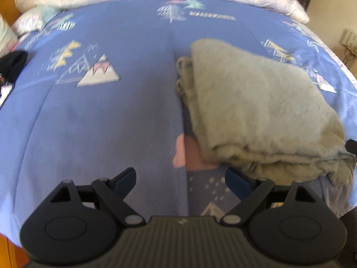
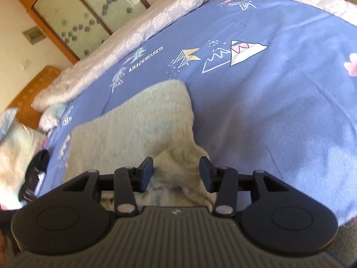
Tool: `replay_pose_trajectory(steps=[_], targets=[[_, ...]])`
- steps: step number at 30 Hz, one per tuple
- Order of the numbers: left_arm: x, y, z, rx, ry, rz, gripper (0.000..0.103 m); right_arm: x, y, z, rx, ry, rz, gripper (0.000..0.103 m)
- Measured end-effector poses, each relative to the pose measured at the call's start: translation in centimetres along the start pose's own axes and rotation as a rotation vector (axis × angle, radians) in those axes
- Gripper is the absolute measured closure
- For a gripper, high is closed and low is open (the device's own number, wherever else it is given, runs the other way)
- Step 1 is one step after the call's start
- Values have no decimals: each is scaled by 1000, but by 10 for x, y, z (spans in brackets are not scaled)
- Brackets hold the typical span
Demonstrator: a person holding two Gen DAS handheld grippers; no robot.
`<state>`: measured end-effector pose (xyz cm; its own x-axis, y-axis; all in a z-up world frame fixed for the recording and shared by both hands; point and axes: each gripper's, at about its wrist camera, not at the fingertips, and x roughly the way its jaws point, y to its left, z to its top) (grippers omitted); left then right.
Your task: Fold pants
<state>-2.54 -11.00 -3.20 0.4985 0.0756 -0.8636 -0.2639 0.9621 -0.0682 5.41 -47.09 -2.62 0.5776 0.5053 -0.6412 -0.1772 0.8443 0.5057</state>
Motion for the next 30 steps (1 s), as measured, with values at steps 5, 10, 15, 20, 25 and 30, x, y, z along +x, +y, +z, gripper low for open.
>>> replay_pose_trajectory(steps=[5,10,15,20,25,30], targets=[[10,12,-10,-36,46,25,13,9,-2,-12,36,16,-21,53],[9,13,-17,-26,34,50,9,8,2,-18,28,0,-28,51],[9,10,-20,-19,30,61,5,8,7,-23,10,-18,-32,47],[8,10,-21,-16,32,64,2,8,3,-25,50,-36,-5,44],[10,10,-20,-17,34,70,0,6,-6,-30,107,-68,38,40],[12,9,-19,-17,38,79,0,3,-9,-32,120,-86,58,37]])
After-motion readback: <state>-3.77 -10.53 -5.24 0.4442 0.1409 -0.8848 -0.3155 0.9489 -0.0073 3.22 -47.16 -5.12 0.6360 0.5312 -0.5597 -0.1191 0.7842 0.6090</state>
